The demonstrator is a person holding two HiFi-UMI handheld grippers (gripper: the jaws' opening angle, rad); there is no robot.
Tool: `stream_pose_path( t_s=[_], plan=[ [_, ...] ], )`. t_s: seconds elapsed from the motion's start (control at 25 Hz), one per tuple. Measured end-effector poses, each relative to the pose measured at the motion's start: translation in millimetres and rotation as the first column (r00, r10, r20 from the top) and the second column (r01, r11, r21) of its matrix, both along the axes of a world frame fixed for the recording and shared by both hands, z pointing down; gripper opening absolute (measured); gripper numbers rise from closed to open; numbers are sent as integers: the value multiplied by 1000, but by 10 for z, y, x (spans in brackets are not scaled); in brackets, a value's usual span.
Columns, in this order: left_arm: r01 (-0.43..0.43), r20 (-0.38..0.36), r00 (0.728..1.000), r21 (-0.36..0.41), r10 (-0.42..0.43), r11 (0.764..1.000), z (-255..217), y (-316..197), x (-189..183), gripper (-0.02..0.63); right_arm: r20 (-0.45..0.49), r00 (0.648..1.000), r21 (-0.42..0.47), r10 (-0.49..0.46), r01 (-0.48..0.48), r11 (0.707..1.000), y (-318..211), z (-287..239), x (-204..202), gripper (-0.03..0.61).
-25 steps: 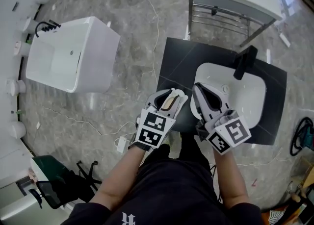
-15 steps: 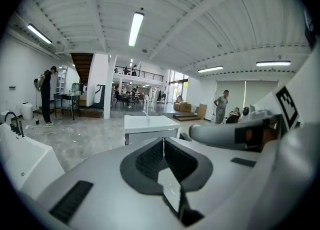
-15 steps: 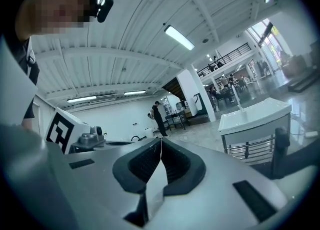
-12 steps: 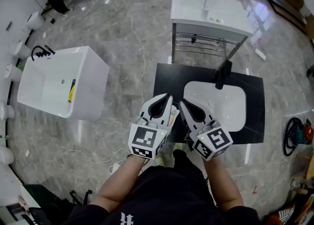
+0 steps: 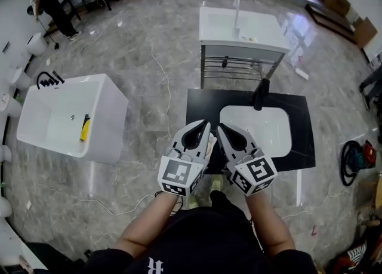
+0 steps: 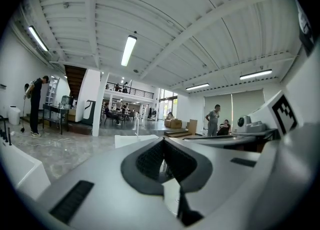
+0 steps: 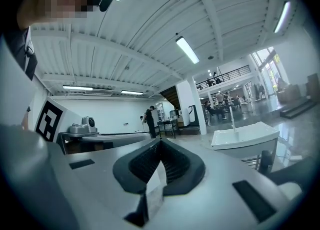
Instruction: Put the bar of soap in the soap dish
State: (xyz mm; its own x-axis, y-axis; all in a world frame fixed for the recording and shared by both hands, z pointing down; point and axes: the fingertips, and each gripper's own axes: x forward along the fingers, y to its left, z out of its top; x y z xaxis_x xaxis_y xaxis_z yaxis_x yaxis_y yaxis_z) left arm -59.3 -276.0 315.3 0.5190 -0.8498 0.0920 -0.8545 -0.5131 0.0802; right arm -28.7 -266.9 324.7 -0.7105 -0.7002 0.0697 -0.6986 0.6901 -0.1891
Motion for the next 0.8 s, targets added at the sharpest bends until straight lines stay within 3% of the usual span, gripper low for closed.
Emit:
stream_pose_path(
  t_s=[0.8],
  plan=[
    [-18,-10,1000,9,18,1000,-60,442,-227,6,-27,1000,47,12,-11,999,420,-165,-273,6]
  ],
)
